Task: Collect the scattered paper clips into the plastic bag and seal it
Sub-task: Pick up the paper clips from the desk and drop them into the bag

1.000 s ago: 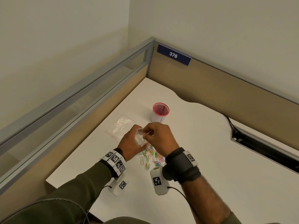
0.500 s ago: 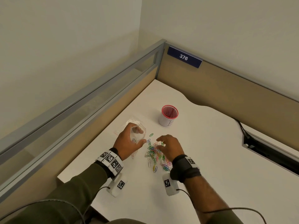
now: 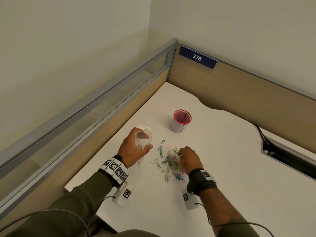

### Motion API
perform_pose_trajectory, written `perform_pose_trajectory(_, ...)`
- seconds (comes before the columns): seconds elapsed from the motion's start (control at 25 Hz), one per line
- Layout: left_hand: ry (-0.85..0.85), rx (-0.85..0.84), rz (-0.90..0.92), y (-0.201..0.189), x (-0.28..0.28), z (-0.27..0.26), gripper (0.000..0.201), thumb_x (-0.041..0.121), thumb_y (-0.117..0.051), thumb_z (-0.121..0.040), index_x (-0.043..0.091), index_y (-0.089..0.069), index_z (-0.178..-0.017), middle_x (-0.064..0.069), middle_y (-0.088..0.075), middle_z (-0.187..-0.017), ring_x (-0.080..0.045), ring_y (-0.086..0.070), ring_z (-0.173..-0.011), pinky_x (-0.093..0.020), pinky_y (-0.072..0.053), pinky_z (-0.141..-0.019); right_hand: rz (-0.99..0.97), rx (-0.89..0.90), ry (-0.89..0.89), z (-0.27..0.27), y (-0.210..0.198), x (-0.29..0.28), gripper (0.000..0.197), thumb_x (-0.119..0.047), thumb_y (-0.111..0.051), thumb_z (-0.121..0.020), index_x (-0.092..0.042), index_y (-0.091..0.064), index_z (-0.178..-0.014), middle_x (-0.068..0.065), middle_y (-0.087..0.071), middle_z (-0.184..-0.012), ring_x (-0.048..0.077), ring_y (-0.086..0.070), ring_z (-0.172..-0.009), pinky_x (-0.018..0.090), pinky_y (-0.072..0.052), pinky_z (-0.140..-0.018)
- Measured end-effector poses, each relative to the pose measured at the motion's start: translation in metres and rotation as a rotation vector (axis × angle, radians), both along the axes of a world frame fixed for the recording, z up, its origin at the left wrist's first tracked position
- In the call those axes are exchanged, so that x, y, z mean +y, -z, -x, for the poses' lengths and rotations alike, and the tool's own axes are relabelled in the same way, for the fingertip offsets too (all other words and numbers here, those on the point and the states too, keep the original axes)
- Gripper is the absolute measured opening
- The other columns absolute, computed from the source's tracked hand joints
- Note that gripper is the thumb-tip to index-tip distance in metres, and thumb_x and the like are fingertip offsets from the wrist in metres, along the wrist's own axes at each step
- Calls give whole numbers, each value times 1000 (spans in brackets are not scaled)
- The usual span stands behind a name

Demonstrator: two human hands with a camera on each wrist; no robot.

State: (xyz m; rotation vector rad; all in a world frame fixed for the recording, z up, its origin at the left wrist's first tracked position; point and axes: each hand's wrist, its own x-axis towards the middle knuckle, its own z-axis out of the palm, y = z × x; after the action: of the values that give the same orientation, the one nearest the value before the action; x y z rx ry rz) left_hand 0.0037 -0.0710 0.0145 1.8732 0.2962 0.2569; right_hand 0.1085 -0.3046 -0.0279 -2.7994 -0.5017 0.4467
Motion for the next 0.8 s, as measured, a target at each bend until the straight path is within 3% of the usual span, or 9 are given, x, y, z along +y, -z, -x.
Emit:
perform_pose_trajectory(0.2, 37, -8, 3, 2, -7, -3, 43, 15, -81, -79, 15, -52, -110, 3, -65, -111, -15, -62, -111, 0, -42, -79, 62, 169, -87, 6, 3, -4, 58, -36, -71, -79, -21, -52, -131, 5, -50, -128, 26, -45, -120, 39, -45, -99)
perform_pose_trajectory(0.28, 43, -12, -8, 3, -8, -3, 43, 16, -82, -79, 16, -52, -110, 3, -65, -112, -14, -61, -111, 1, -42, -80, 104, 116, -169, 12, 10, 8, 50, -31, -68, -81, -23, -54, -128, 5, -49, -126, 26, -43, -119, 39, -47, -95)
perform_pose_trajectory(0.44, 54, -7, -19, 4, -6, -4, 44, 18, -82, -78, 17, -52, -111, 5, -65, -112, -13, -61, -112, -11, -43, -87, 141, -19, -201, 15, 17, 23, 24, -20, -51, -93, -15, -60, -114, 9, -54, -115, 28, -51, -110, 39, -50, -86)
perform_pose_trajectory(0.6, 62, -6, -22, 5, -6, -5, 44, 19, -82, -79, 17, -52, -111, 5, -65, -112, -12, -61, -113, -11, -44, -87, 118, -54, -160, 11, 11, 21, 18, -10, -48, -90, -9, -62, -100, 12, -61, -107, 30, -58, -99, 36, -48, -81)
perform_pose_trajectory(0.8, 76, -7, -28, 9, -11, -10, 43, 20, -82, -78, 18, -52, -110, 4, -65, -112, -15, -62, -112, -16, -44, -89, -46, -59, 6, 5, 2, 6, 18, -10, -52, -87, -16, -69, -93, 6, -69, -98, 25, -58, -95, 34, -50, -79)
